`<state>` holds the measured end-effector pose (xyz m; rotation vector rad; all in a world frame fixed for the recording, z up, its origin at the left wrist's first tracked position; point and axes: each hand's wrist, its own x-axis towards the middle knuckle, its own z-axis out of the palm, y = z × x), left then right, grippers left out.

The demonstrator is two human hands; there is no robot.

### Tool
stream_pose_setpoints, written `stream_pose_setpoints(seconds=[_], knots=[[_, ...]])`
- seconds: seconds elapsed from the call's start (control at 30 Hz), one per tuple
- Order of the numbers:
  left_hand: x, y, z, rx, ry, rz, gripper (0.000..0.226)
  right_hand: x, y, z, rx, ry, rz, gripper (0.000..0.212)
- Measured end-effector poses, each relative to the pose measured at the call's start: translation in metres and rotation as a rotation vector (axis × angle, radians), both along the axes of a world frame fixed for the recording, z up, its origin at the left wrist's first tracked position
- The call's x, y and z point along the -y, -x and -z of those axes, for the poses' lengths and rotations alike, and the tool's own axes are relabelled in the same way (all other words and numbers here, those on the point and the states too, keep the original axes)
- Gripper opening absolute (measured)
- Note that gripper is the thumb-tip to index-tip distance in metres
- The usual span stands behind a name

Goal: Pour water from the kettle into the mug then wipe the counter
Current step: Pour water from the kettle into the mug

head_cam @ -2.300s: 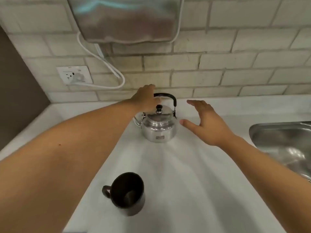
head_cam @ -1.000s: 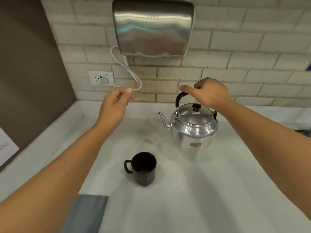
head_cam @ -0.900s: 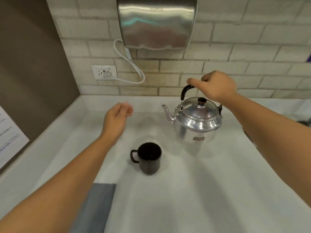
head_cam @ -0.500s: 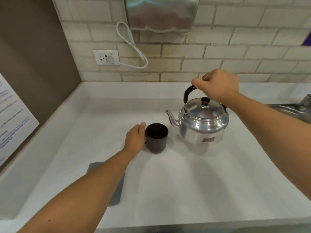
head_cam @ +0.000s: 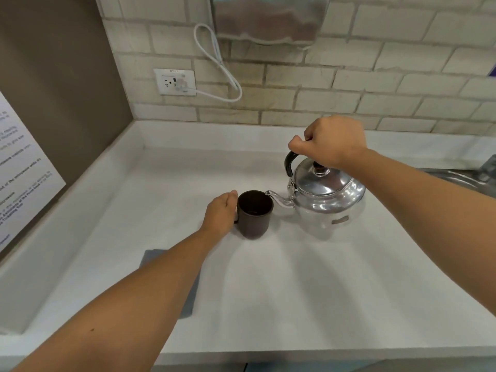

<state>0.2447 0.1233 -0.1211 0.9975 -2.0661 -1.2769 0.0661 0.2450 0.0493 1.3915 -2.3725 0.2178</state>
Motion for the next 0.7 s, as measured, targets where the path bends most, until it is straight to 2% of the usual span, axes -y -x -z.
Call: stream_pose_setpoints(seconds=[0.37,0.7], knots=[[0.004,0.0,0.002,-0.003,-0.054,0.02,0.045,0.014,-0.006,-0.008,-0.177,-0.114,-0.071,0.05],[0.004,-0.001,-0.001,0.009,-0.067,0.034,0.043,0.02,-0.013,-0.015,-0.231,-0.136,-0.118,0.05]])
